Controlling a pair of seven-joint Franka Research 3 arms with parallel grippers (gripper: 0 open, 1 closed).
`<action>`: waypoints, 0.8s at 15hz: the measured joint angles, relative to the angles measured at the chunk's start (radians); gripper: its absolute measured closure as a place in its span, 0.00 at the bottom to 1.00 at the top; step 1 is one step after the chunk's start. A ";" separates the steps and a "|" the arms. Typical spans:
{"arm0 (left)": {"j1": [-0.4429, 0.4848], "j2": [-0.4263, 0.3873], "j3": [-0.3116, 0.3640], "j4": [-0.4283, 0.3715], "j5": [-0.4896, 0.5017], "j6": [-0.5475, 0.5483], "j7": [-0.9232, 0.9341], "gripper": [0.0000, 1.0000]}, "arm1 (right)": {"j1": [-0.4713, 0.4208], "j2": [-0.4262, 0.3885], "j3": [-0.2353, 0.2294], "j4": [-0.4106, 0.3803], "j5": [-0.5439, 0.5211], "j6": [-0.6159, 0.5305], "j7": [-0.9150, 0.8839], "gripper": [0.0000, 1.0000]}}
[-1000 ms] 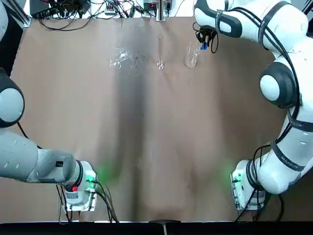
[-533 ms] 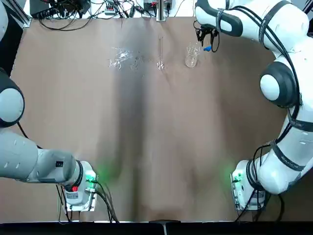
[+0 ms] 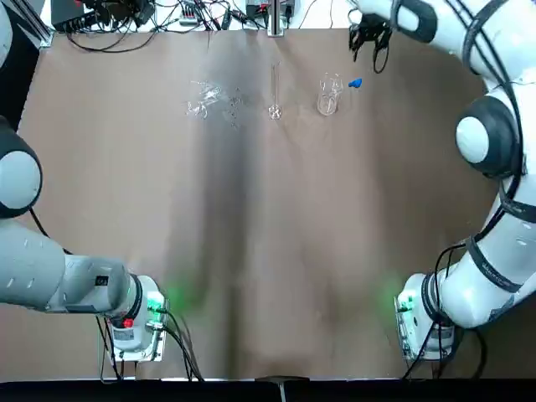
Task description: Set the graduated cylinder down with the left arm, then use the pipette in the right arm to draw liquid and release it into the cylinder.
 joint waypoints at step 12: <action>-0.003 0.000 -0.003 0.000 0.000 0.000 0.000 0.01 | -0.287 -0.235 -0.004 0.004 0.071 -0.286 -0.370 0.09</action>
